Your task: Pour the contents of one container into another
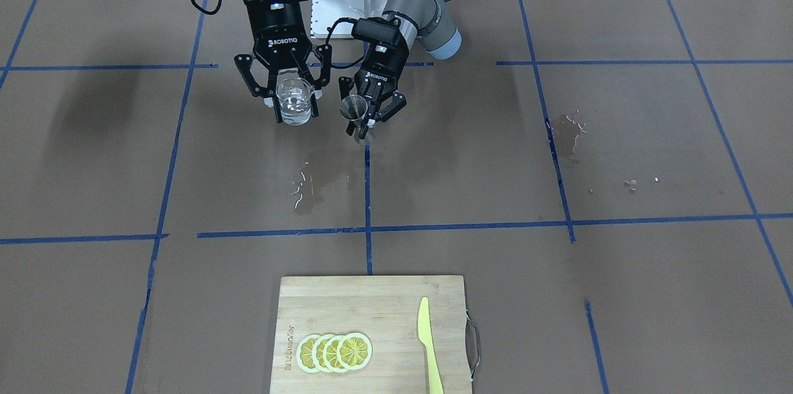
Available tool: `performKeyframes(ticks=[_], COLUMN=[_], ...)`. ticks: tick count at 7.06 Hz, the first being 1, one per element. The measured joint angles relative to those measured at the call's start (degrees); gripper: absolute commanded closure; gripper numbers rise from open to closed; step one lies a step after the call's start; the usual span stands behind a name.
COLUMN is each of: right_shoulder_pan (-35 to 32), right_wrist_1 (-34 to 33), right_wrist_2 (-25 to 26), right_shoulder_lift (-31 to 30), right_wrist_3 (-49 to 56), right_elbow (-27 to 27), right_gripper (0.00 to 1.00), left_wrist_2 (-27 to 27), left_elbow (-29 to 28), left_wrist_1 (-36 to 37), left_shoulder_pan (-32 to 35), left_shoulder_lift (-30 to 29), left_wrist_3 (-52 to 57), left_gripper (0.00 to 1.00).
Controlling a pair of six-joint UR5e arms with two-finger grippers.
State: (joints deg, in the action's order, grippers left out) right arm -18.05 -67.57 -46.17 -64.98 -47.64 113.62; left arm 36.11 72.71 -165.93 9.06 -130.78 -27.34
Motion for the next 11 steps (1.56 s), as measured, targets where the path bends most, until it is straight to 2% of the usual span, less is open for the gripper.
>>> performKeyframes(ticks=[6, 11], right_shoulder_pan=[0.87, 5.33], right_wrist_1=[-14.64, -18.31], right_wrist_2=[1.53, 6.31], right_shoulder_lift=[4.25, 4.51], right_wrist_3=[0.68, 3.61], right_elbow=[3.39, 3.52], right_gripper=[1.0, 1.0], left_wrist_2=[0.48, 0.61], left_elbow=[-0.15, -0.63], left_wrist_1=[-0.01, -0.06], left_shoulder_pan=[0.0, 0.05], left_shoulder_lift=[-0.18, -0.54], left_wrist_3=[0.09, 0.1], left_gripper=[1.0, 1.0])
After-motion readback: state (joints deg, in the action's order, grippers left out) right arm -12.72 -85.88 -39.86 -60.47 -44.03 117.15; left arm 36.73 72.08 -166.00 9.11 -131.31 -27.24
